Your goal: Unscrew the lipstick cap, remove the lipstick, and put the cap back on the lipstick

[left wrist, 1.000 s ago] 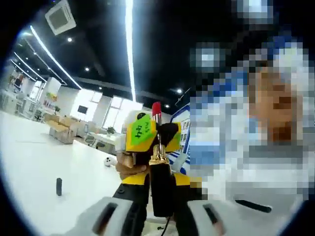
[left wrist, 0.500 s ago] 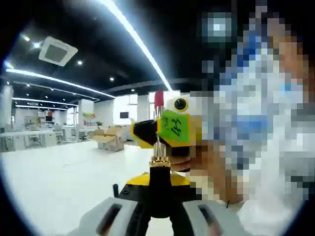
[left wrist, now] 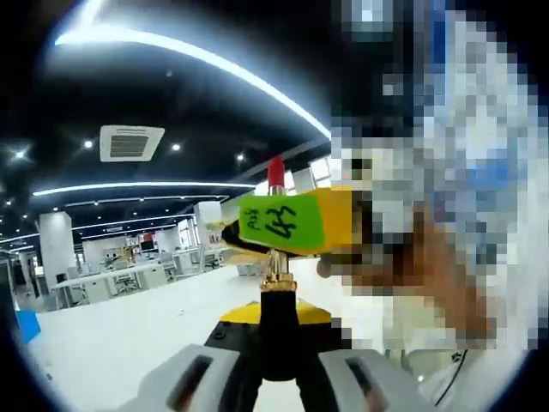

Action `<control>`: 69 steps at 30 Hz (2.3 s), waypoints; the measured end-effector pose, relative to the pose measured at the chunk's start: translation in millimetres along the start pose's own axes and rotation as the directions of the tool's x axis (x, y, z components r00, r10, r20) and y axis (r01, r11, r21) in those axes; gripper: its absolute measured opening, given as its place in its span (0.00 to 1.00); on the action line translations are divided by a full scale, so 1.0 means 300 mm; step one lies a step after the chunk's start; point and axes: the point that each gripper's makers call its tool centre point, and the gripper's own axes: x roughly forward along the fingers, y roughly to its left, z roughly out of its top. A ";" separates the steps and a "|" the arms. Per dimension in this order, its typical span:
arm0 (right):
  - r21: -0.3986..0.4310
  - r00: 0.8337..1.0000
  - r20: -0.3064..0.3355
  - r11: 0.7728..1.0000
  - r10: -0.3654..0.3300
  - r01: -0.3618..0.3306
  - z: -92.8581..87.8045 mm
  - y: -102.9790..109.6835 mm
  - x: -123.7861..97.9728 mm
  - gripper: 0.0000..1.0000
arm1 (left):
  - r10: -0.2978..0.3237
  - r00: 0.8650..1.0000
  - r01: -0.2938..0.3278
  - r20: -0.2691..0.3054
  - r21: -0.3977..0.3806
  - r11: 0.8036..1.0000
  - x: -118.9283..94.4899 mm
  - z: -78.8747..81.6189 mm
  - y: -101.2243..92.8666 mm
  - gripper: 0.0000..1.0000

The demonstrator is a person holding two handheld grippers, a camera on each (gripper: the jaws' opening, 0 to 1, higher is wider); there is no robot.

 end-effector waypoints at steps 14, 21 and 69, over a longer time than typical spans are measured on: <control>0.100 0.988 0.029 0.983 0.152 -0.154 0.031 0.063 -0.023 0.06 | -0.382 0.918 0.396 0.106 -0.297 0.869 -0.064 0.058 -0.093 0.24; 0.125 0.965 0.027 0.957 0.261 -0.262 0.018 0.137 -0.014 0.06 | -0.517 0.830 0.554 0.207 -0.400 0.730 -0.092 0.096 -0.162 0.25; -0.010 0.996 -0.028 0.996 0.084 -0.084 -0.021 0.043 0.014 0.06 | -0.106 0.994 0.110 0.040 -0.099 0.989 -0.017 0.038 -0.036 0.12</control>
